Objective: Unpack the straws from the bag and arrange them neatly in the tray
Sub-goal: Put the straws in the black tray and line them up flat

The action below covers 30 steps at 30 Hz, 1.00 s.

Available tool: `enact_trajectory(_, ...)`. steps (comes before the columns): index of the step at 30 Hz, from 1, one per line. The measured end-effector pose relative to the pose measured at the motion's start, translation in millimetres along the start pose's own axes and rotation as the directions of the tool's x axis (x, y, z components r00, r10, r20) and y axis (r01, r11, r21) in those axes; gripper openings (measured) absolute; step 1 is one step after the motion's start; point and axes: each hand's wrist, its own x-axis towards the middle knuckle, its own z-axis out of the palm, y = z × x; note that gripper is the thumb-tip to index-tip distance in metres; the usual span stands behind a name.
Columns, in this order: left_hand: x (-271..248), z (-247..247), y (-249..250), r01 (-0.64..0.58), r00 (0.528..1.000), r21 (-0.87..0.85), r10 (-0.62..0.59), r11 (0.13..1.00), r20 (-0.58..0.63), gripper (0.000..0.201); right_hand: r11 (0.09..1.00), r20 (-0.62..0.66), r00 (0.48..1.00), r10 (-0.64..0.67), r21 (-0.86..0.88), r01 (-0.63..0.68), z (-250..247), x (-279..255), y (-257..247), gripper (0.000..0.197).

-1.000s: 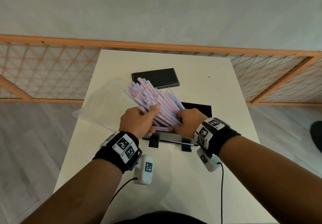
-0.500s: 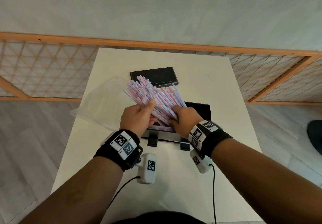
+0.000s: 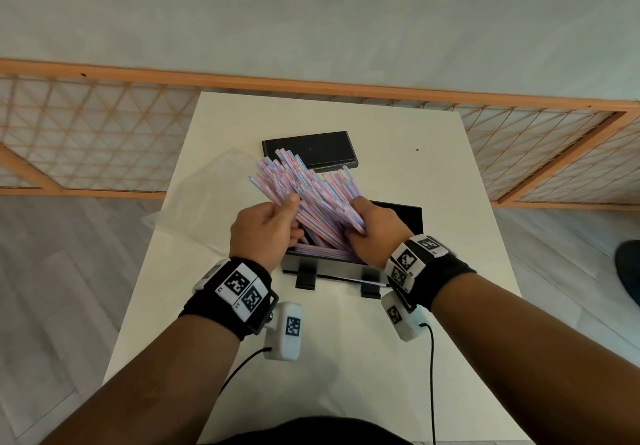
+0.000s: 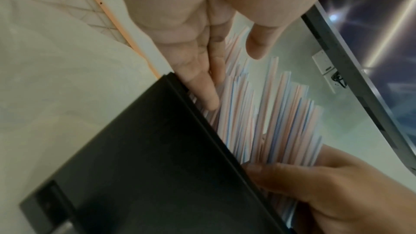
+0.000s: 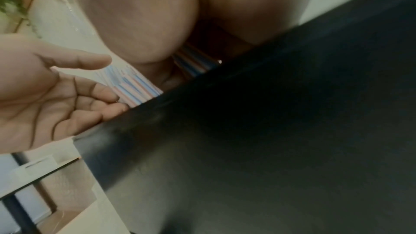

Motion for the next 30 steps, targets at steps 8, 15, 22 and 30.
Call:
enact_trajectory(8,-7,-1,15,0.066,0.998,-0.090,-0.067,0.994,-0.008,0.055,0.989,0.026,0.989,-0.148,-0.007,0.148,2,1,-9,0.024)
enact_trajectory(15,-13,0,38,0.181,0.983,-0.353,-0.171,0.918,0.062,0.056,0.945,0.134,0.969,-0.206,-0.231,0.233,-2,0,-13,0.023)
enact_trajectory(22,-21,9,28,-0.299,0.951,0.200,0.273,0.933,0.147,0.052,0.928,0.116,0.969,-0.219,-0.281,0.243,5,2,-35,0.036)
enact_trajectory(30,-26,11,16,-0.635,0.749,0.456,0.640,0.623,0.170,0.034,0.899,0.108,0.975,-0.192,-0.379,0.219,16,9,-48,0.011)
